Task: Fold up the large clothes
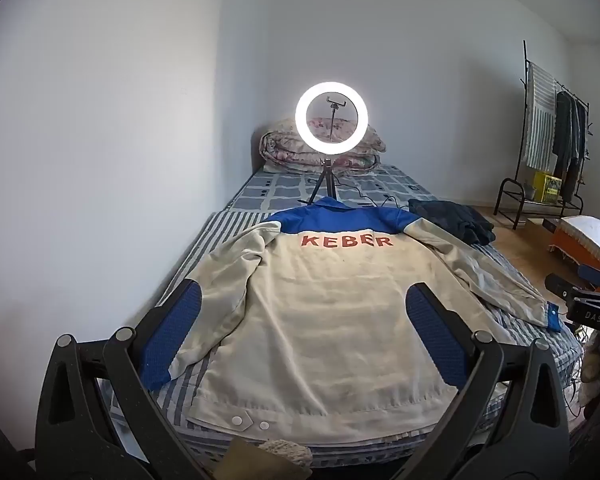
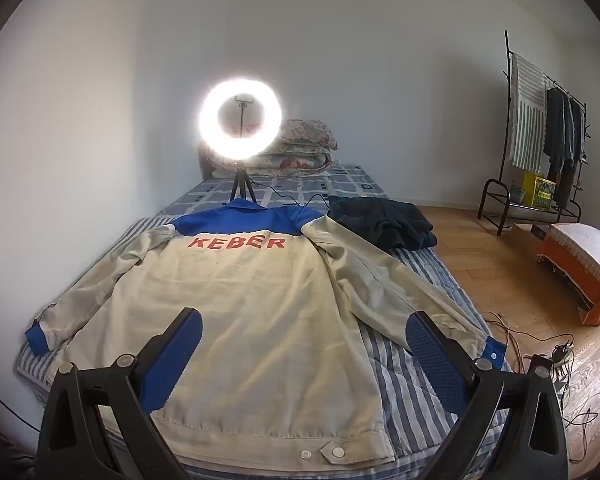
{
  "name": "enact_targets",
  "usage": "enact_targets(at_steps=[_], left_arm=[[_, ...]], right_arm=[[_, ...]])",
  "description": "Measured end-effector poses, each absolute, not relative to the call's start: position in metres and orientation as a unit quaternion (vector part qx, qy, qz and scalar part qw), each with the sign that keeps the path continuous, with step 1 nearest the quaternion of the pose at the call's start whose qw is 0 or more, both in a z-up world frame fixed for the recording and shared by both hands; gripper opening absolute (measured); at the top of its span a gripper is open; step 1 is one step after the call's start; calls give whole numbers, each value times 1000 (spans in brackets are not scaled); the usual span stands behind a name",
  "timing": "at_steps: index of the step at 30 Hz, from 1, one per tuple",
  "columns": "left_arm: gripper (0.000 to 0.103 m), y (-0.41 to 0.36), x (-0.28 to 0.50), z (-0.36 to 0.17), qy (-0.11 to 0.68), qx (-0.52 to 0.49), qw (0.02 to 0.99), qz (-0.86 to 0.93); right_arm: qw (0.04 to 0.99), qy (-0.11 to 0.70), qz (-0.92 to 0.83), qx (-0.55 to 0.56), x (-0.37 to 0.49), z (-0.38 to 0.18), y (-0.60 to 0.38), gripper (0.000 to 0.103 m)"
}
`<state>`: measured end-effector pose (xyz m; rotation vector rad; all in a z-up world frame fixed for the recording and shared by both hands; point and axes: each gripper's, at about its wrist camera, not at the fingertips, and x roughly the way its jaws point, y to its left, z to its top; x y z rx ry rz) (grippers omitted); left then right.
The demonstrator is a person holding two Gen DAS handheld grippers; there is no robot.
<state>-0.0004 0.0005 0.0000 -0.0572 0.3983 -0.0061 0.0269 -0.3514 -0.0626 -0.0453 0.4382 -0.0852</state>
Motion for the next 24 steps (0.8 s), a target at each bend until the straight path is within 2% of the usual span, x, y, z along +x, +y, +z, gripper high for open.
enact_targets(at_steps=[24], left_arm=[[103,2,-2,0,199,-21,980,1]], right_arm=[[975,214,-47,-25,26,-61,-352,103]])
